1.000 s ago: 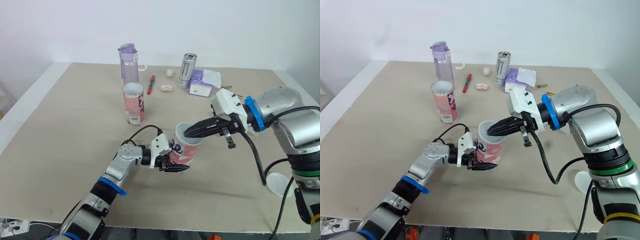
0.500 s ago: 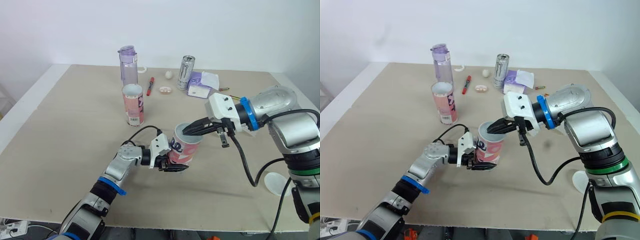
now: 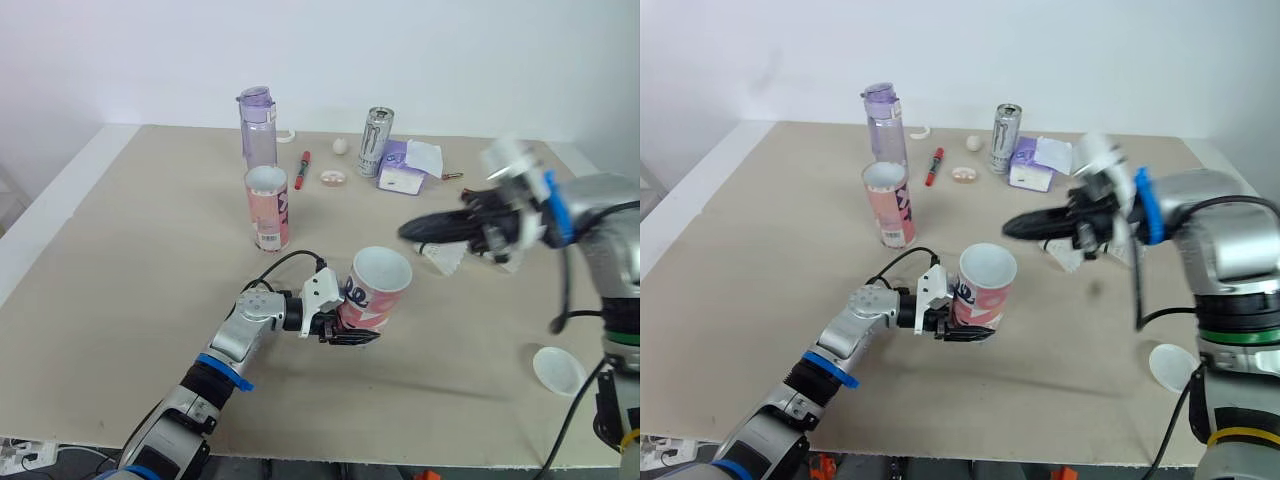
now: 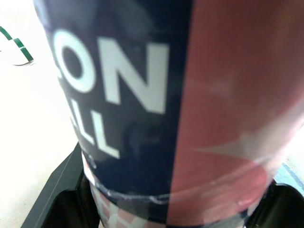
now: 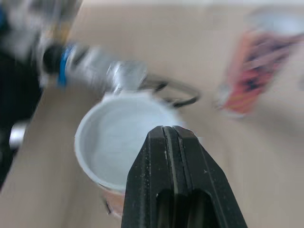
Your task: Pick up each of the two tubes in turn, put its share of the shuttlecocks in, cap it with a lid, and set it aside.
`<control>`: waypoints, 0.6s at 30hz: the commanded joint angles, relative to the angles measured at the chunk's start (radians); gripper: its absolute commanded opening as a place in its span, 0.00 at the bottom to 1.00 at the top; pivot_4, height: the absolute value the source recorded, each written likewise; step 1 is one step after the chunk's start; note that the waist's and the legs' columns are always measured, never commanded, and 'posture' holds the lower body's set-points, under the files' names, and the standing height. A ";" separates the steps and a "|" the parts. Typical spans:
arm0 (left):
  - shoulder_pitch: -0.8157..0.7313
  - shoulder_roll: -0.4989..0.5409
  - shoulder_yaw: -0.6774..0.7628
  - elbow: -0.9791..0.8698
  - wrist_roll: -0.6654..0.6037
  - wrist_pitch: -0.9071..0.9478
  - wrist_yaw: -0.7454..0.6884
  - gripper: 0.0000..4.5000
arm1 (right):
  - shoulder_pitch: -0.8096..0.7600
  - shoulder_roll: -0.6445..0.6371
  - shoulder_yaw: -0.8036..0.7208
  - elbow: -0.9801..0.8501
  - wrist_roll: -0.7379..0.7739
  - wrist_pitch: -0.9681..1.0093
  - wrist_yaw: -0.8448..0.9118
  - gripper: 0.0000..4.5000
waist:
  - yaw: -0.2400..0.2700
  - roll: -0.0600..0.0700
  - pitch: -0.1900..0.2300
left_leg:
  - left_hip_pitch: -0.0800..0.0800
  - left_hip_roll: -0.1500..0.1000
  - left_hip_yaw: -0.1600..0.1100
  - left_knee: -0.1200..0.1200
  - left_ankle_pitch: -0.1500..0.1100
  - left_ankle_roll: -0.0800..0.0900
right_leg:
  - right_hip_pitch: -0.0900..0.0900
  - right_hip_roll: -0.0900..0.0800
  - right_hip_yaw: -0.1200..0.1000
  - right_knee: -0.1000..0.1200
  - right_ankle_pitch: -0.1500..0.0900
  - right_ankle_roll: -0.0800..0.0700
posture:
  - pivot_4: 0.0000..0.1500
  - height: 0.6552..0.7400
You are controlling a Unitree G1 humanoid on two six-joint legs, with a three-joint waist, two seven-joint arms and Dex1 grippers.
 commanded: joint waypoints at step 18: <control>-0.004 0.041 0.032 -0.003 -0.001 -0.061 -0.011 1.00 | 0.690 0.187 -0.067 -0.119 -0.120 -0.417 -0.154 0.71 | -0.013 0.004 0.003 | 0.000 -0.003 0.000 0.000 0.000 0.000 | 0.001 0.003 0.004 0.000 -0.004 0.011 | 1.00 1.00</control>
